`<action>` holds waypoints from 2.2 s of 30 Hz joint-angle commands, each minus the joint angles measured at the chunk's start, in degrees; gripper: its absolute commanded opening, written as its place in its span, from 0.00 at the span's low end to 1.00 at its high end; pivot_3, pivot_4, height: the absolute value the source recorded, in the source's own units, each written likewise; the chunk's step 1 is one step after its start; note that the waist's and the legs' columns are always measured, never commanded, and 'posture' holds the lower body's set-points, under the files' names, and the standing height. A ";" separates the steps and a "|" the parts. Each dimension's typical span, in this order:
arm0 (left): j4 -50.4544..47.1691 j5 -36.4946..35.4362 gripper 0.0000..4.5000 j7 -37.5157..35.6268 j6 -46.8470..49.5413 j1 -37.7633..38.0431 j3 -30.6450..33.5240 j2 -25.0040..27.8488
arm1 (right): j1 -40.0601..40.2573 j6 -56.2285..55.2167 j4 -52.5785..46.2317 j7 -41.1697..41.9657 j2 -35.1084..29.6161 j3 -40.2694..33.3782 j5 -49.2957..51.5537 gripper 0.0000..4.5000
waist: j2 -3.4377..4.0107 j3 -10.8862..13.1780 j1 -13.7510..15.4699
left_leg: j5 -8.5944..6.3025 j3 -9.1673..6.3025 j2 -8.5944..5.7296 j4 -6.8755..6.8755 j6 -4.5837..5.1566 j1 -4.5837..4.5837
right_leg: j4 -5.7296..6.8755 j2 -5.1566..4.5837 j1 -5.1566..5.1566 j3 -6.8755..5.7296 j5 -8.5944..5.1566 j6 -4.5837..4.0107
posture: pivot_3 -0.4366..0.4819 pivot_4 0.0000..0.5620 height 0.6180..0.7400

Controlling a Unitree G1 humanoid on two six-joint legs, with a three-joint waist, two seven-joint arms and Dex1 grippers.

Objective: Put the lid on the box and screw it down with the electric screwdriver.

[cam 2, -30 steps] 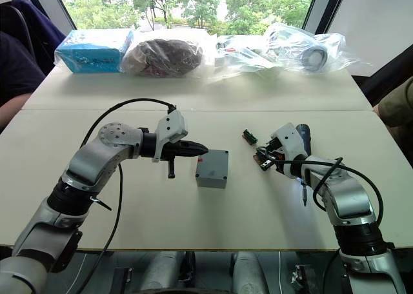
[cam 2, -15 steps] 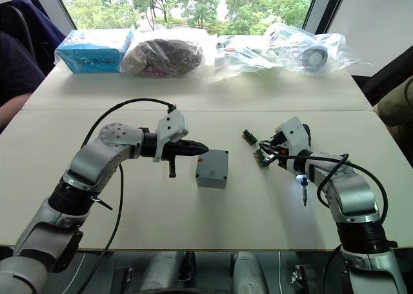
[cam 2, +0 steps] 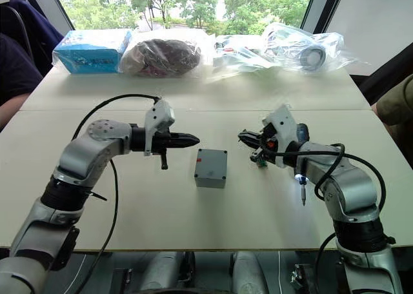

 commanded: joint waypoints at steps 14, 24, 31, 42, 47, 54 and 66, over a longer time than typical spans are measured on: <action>-2.51 -0.31 0.00 -0.79 0.20 1.64 0.02 1.99 | -0.85 0.24 -1.31 0.00 -0.06 2.74 0.72 0.02 | 0.00 0.00 -0.01 | -0.02 0.01 -0.02 0.00 0.03 0.00 | 0.00 0.00 0.00 0.00 0.00 0.00 | 0.48 0.27 1.00; -2.42 -0.03 0.00 -0.36 -0.20 1.68 -0.29 1.56 | 0.33 0.18 -1.57 -0.08 -0.78 2.67 0.40 0.02 | 0.00 0.00 -0.04 | -0.02 0.00 -0.01 0.00 0.04 0.00 | 0.00 0.00 0.00 0.00 0.00 0.00 | 0.48 0.27 1.00; -2.16 0.10 0.00 -0.07 -0.64 1.68 -0.37 1.42 | 0.73 -0.84 -0.81 -0.08 -0.65 4.12 -0.98 0.02 | 0.00 0.00 -0.02 | -0.02 0.00 -0.01 0.00 0.04 0.00 | 0.00 0.00 0.00 0.00 0.00 0.00 | 0.48 0.27 1.00; -2.29 0.13 0.00 0.54 -0.76 1.96 -0.44 1.36 | 0.34 -2.19 0.76 -0.13 0.09 5.34 -2.53 0.02 | 0.00 0.00 -0.04 | -0.02 0.00 -0.01 0.00 0.03 0.00 | 0.00 0.00 0.00 0.00 0.00 0.00 | 0.48 0.27 1.00; -2.39 0.08 0.00 0.75 -0.71 2.01 -0.44 1.26 | 0.14 -2.58 1.13 0.05 0.04 5.79 -2.83 0.02 | 0.00 0.00 -0.02 | -0.02 0.00 -0.01 0.00 0.03 0.00 | 0.00 0.00 0.00 0.00 0.00 0.00 | 0.48 0.27 1.00; -2.17 0.06 0.00 0.82 -0.91 1.73 -0.33 1.21 | -0.06 -2.42 0.57 0.26 -0.37 5.29 -2.41 0.62 | 0.00 0.00 -0.03 | -0.02 0.01 -0.01 0.00 0.03 0.00 | 0.00 0.00 0.00 0.00 0.00 0.00 | 0.48 0.27 1.00; -1.68 -2.24 0.00 -3.09 -1.97 -5.18 -0.43 0.25 | -4.57 14.64 1.24 -3.56 -7.55 -12.35 8.32 0.92 | -0.01 0.00 0.10 | -0.02 0.00 -0.02 0.00 0.04 0.00 | 0.00 -0.02 0.03 -0.02 0.00 0.00 | 0.48 0.27 1.00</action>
